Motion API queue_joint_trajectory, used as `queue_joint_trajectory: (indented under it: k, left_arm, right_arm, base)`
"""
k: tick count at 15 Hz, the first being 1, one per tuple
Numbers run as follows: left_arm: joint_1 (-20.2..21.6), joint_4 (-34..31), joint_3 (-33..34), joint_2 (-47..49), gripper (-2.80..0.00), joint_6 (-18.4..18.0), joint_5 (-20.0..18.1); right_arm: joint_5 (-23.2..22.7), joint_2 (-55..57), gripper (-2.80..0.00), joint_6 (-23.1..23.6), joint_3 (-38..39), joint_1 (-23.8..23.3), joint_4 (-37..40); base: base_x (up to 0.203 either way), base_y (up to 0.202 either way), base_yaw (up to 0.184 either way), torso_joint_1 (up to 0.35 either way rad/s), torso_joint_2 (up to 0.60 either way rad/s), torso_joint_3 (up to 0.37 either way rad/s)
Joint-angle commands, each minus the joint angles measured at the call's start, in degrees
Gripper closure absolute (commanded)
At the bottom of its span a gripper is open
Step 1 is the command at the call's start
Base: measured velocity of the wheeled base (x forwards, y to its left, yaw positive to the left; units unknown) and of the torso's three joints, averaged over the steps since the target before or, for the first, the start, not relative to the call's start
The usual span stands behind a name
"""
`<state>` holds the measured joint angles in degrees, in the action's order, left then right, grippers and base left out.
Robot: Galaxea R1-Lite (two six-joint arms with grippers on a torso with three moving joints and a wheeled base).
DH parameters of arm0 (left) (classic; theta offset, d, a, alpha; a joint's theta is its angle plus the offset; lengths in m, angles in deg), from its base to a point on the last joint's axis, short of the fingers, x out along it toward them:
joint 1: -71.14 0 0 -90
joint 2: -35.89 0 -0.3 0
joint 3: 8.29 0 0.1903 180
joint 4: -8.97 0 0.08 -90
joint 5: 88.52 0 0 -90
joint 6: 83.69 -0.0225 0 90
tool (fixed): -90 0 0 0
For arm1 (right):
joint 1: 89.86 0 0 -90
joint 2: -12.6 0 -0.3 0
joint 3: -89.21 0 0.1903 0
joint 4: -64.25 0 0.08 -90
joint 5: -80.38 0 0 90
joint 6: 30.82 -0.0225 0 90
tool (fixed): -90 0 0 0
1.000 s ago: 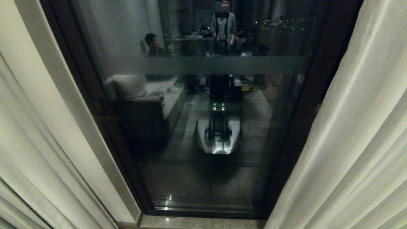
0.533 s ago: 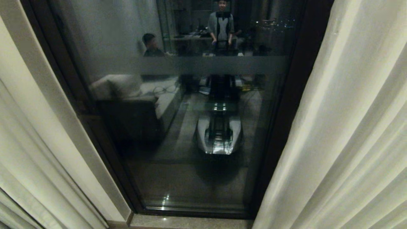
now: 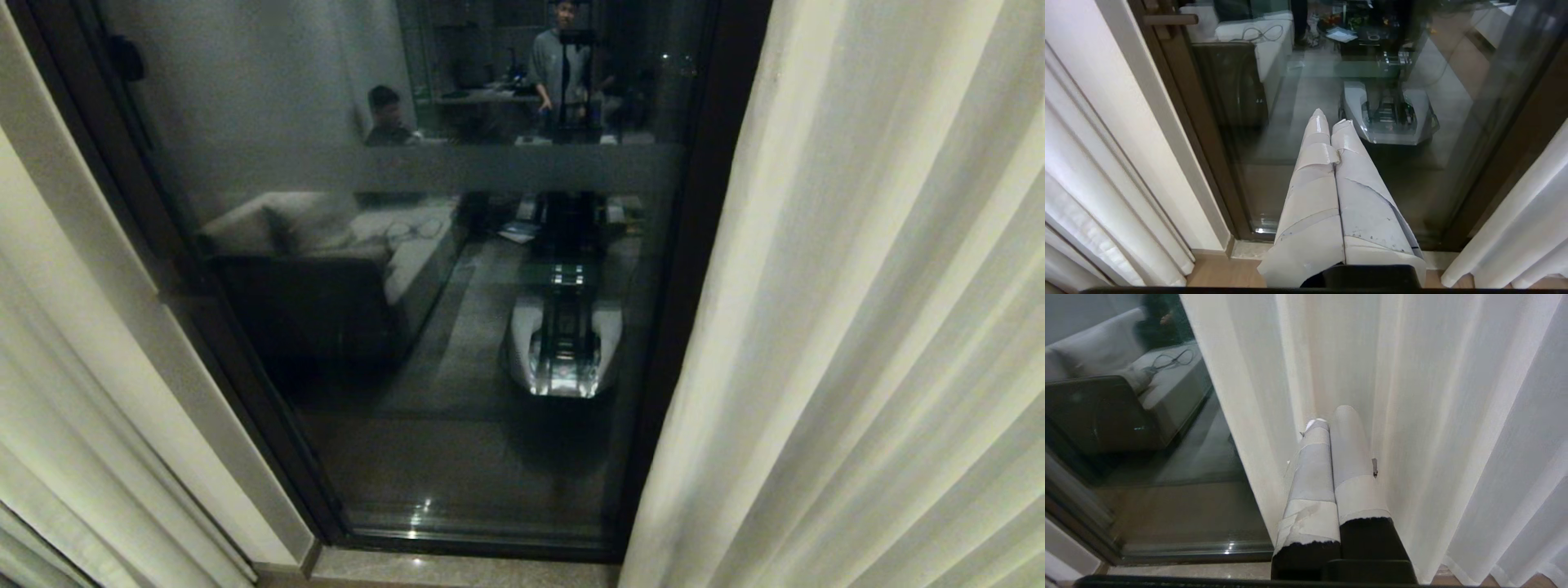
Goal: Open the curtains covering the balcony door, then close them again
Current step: Pull the inner curtains open on both sides
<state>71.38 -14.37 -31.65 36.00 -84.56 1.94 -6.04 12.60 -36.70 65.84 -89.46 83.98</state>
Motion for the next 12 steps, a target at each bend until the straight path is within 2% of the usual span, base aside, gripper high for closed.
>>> queue_joint_trajectory:
  k: [1, 12]
  left_arm:
    - [0.0, 0.0, 0.0, 0.0, 0.00, 0.0, 0.1]
    - [0.0, 0.0, 0.0, 0.0, 0.00, 0.1, 0.2]
  right_arm:
    - [0.0, 0.0, 0.00, -0.1, 0.0, 0.0, -0.1]
    - [0.0, 0.0, 0.00, -0.1, 0.0, 0.0, -0.1]
  base:
    - [0.000, 0.000, 0.000, 0.000, 0.00, 0.000]
    - [0.000, 0.000, 0.000, 0.000, 0.00, 0.000]
